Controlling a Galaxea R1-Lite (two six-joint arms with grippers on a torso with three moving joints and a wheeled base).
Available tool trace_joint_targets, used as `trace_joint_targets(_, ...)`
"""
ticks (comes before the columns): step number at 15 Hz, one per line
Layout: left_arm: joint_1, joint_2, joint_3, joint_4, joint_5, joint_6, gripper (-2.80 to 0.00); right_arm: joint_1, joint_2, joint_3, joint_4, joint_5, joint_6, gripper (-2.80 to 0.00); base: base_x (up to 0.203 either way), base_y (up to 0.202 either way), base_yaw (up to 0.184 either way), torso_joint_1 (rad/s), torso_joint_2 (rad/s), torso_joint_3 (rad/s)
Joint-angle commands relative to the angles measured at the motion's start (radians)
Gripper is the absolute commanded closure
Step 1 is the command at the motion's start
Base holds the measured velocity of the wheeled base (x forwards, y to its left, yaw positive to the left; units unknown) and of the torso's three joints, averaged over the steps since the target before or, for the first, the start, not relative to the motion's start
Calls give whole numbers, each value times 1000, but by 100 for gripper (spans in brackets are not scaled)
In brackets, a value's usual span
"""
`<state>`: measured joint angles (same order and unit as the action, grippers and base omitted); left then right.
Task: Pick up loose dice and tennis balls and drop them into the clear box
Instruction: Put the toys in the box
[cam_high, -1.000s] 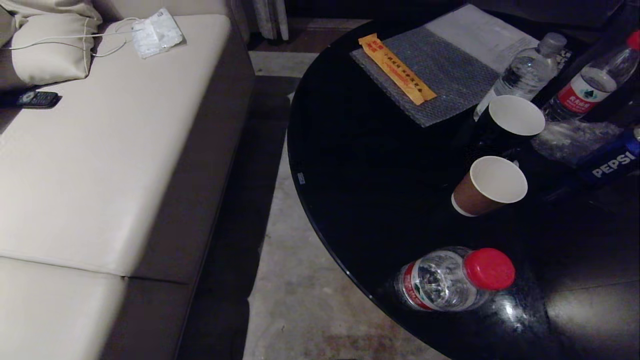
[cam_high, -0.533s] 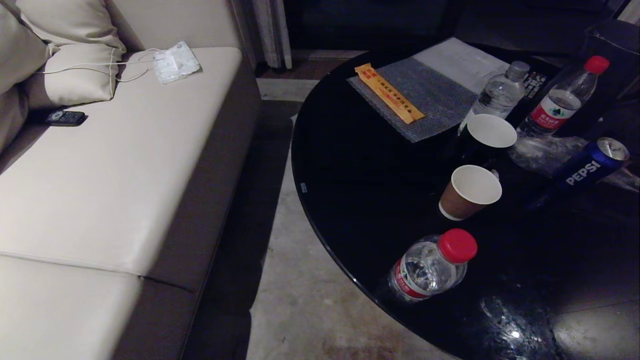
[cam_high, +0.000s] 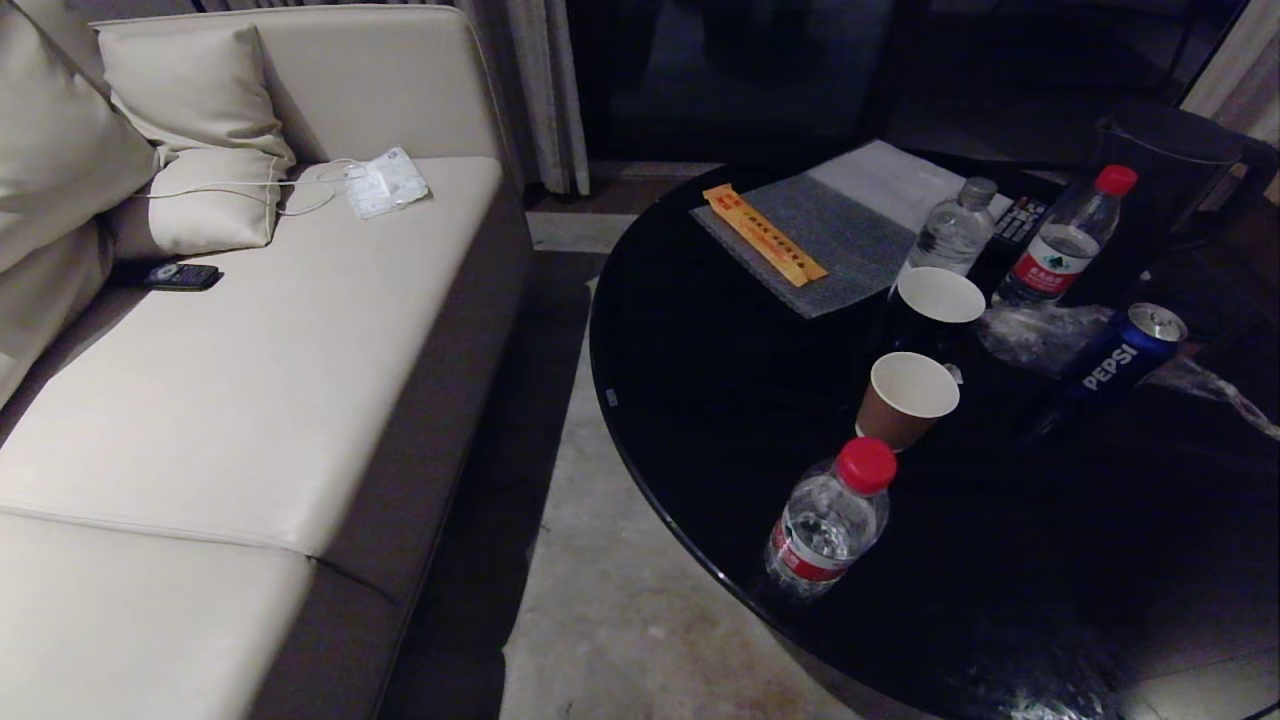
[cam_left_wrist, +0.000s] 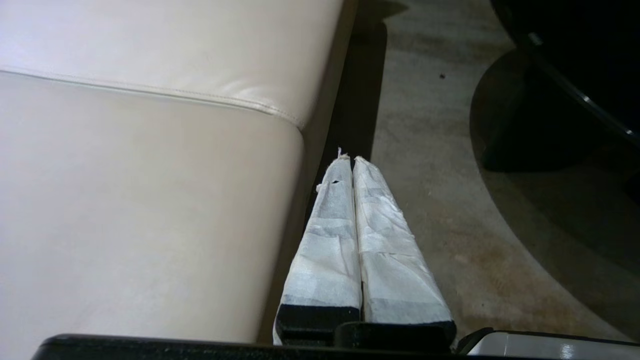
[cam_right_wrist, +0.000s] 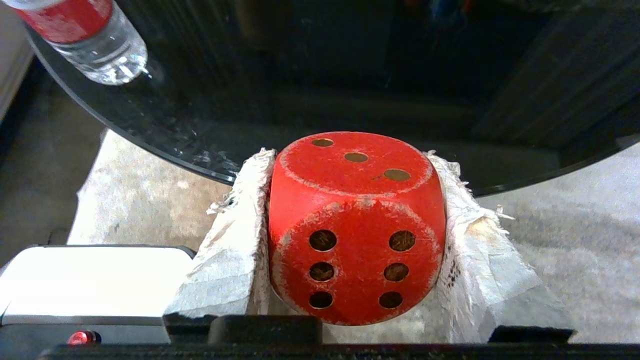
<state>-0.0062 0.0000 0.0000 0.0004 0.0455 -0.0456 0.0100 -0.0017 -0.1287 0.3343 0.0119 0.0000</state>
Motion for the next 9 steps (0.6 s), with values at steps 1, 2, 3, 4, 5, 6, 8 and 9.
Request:
trace_joint_targets(1,0,2,2,0,0,-2,0,1,2,0,2,0,0,0,0,0,0,-1,2,195)
trace_joint_targets(2,0,2,2,0,0,-3,0,1,2,0,2,0,0,0,0,0,0,-1,4,207)
trace_joint_targets(3,0,2,2,0,0,-2,0,1,2,0,2,0,0,0,0,0,0,2,5,203)
trace_joint_targets(4,0,2,2,0,0,-2,0,1,2,0,2,0,0,0,0,0,0,6,1,203)
trace_joint_targets(5,0,2,2,0,0,-2,0,1,2,0,2,0,0,0,0,0,0,1,0,205)
trace_joint_targets(6,0,2,2,0,0,-3,0,1,2,0,2,0,0,0,0,0,0,6,-1,210)
trace_joint_targets(8,0,2,2,0,0,-3,0,1,2,0,2,0,0,0,0,0,0,-1,-1,209)
trace_joint_targets(9,0,2,2,0,0,-2,0,1,2,0,2,0,0,0,0,0,0,2,4,207)
